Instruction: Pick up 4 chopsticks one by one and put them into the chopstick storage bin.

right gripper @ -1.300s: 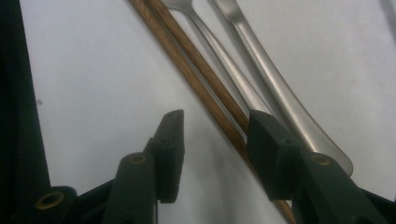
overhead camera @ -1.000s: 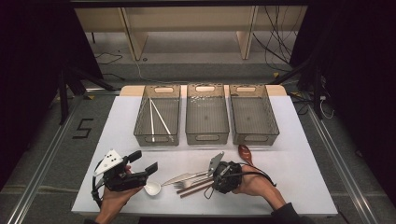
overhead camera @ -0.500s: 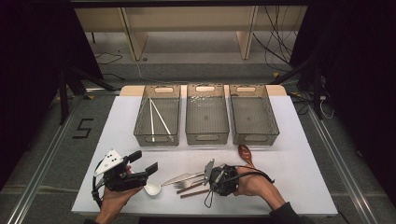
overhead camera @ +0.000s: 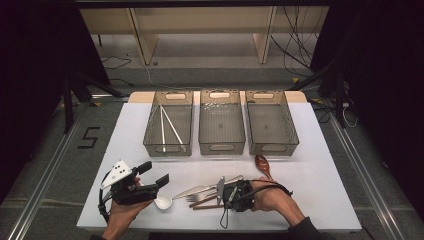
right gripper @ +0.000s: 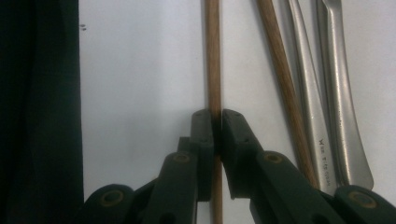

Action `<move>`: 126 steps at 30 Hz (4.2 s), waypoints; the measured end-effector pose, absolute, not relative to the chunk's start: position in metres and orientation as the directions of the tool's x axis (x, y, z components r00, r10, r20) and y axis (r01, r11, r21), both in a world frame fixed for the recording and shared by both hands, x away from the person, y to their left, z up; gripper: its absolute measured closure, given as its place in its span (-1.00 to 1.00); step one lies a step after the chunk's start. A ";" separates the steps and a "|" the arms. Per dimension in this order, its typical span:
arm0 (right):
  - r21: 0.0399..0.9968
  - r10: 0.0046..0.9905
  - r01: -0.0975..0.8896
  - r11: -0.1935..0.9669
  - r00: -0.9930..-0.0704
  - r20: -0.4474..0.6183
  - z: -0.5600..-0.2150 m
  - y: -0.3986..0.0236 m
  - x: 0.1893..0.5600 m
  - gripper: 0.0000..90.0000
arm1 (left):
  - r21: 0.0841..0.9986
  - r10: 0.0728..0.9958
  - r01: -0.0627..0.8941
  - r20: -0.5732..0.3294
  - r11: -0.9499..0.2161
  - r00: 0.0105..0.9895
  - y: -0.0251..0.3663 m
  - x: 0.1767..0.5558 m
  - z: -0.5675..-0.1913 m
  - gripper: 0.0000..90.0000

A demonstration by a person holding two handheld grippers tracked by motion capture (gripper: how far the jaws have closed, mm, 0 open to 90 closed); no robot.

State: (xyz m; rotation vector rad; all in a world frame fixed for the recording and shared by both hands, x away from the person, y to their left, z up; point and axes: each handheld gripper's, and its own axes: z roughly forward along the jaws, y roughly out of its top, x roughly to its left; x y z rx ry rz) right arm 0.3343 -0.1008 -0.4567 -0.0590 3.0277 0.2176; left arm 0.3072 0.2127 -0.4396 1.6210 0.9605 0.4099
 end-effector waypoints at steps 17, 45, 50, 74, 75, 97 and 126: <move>0.108 -0.042 -0.054 0.993 -0.993 -0.109 -0.457 -0.095 0.332 0.89 | 0.932 0.765 0.363 -0.226 -0.011 0.603 0.213 0.307 -0.439 -0.62; 0.424 0.276 0.206 0.882 -0.955 -0.109 -0.397 -0.115 0.372 0.90 | 0.932 0.770 0.363 -0.223 -0.012 0.598 0.214 0.307 -0.440 -0.62; 0.473 0.336 0.248 0.845 -0.936 -0.110 -0.385 -0.104 0.388 0.89 | 0.932 0.769 0.363 -0.228 -0.005 0.597 0.214 0.307 -0.439 -0.62; 0.597 0.486 0.373 0.710 -0.874 -0.031 -0.354 -0.044 0.460 0.90 | 0.931 0.766 0.364 -0.237 0.004 0.598 0.215 0.307 -0.439 -0.62; 0.601 0.484 0.373 0.707 -0.875 -0.026 -0.353 -0.042 0.461 0.90 | 0.931 0.766 0.364 -0.237 0.004 0.598 0.215 0.307 -0.439 -0.62; 0.688 0.566 0.445 0.573 -0.822 0.061 -0.340 -0.014 0.499 0.89 | 0.932 0.763 0.363 -0.237 0.004 0.601 0.214 0.307 -0.439 -0.62; 0.761 0.651 0.506 0.405 -0.744 0.148 -0.336 0.030 0.535 0.89 | 0.933 0.757 0.359 -0.241 0.010 0.607 0.215 0.307 -0.438 -0.62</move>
